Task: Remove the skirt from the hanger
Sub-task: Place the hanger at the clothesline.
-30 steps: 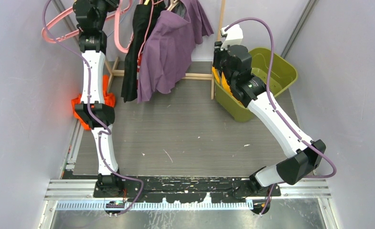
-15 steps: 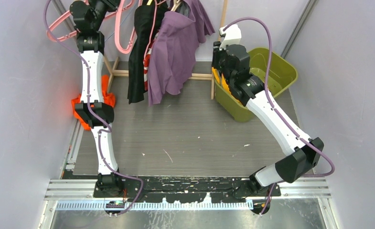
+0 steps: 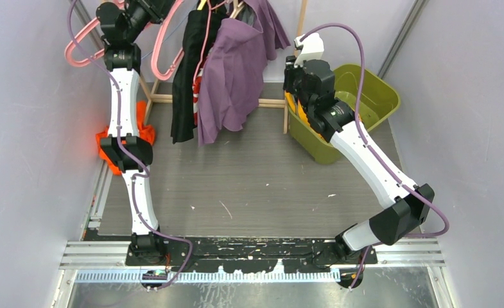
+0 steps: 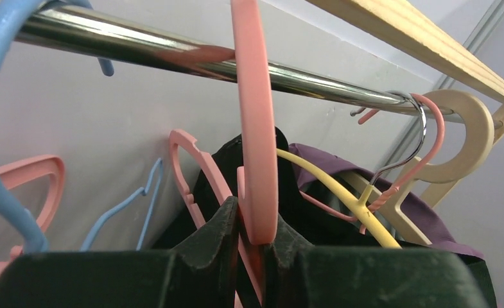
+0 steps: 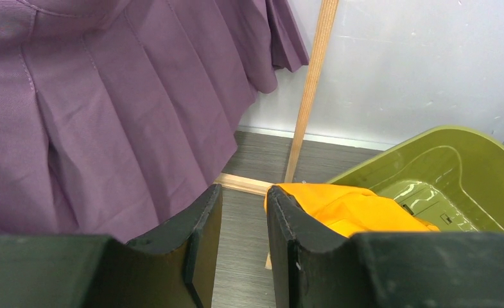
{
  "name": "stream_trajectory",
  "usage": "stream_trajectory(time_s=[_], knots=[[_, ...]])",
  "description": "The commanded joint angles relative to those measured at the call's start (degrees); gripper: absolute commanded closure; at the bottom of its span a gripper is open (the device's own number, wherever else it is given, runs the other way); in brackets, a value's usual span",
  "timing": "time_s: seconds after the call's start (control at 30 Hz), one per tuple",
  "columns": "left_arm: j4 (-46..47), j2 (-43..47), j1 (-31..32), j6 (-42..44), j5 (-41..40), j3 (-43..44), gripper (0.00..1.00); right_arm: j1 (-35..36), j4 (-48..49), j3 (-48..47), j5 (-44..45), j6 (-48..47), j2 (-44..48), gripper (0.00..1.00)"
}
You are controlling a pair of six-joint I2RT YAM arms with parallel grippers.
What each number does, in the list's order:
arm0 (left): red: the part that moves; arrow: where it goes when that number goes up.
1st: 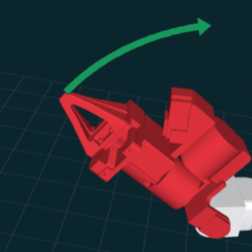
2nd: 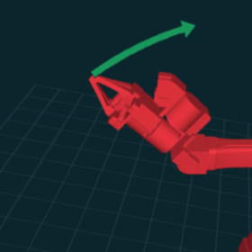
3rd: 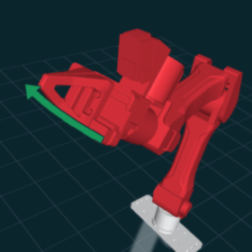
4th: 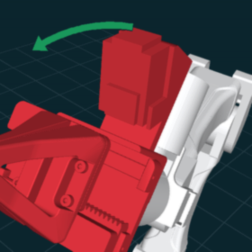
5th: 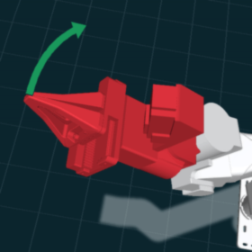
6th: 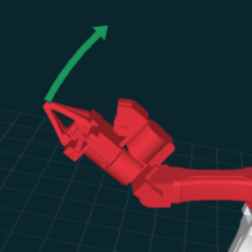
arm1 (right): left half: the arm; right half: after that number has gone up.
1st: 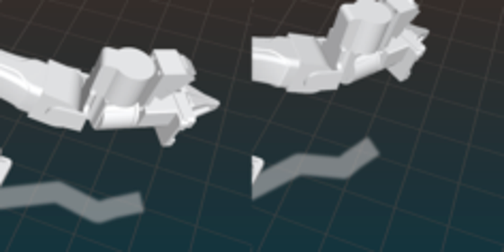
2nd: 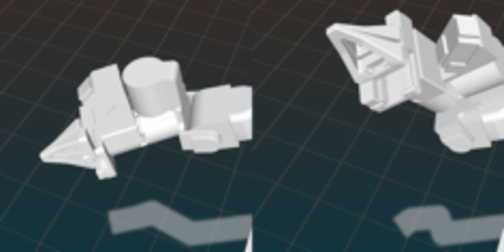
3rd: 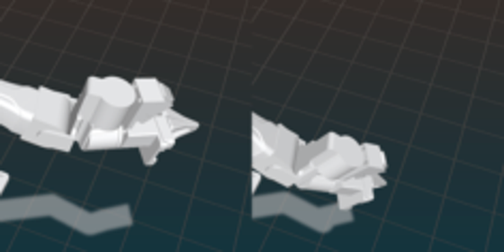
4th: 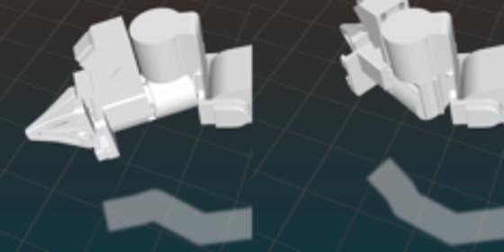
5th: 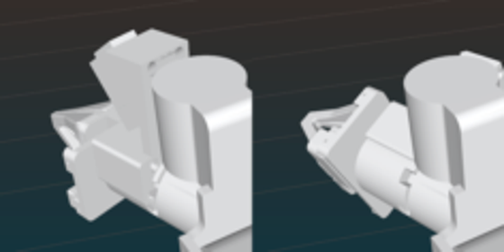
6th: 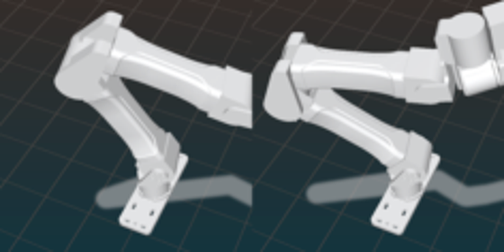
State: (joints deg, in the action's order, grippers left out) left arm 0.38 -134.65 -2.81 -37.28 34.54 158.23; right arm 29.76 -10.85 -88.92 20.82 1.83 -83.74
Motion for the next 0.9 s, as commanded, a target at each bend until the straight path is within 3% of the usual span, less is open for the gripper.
stream_trajectory(time_s=[0.0,0.13,0.17,0.33,0.4,0.53,0.87], knots=[[-7.1,-2.3,0.3,0.2,0.2,-0.1,0.99,-0.2,2.0,-2.8,-0.7,0.9,0.6,0.63],[-5.2,-2.5,0.3,-2.1,-1.3,0.0,0.95,-0.2,1.8,-3.0,-1.0,1.0,0.5,0.63],[-4.5,-2.6,0.3,-2.8,-1.4,0.0,0.89,-0.2,1.8,-3.0,-1.0,1.0,0.5,0.63],[-2.9,-1.7,0.3,-3.0,-0.8,-0.2,0.35,-0.2,1.8,-2.6,-1.1,1.1,0.6,0.62],[-2.3,-1.4,0.3,-3.0,-0.3,-0.4,0.25,-0.2,1.9,-2.4,-1.1,1.2,0.7,0.62],[-2.8,-0.3,0.3,-2.0,0.0,-0.6,0.14,-0.2,1.8,-2.1,-1.6,1.4,0.7,0.62],[-4.5,7.0,-2.0,0.7,2.9,-3.9,0.08,-0.2,1.8,-1.5,-2.0,2.1,0.8,0.61]])
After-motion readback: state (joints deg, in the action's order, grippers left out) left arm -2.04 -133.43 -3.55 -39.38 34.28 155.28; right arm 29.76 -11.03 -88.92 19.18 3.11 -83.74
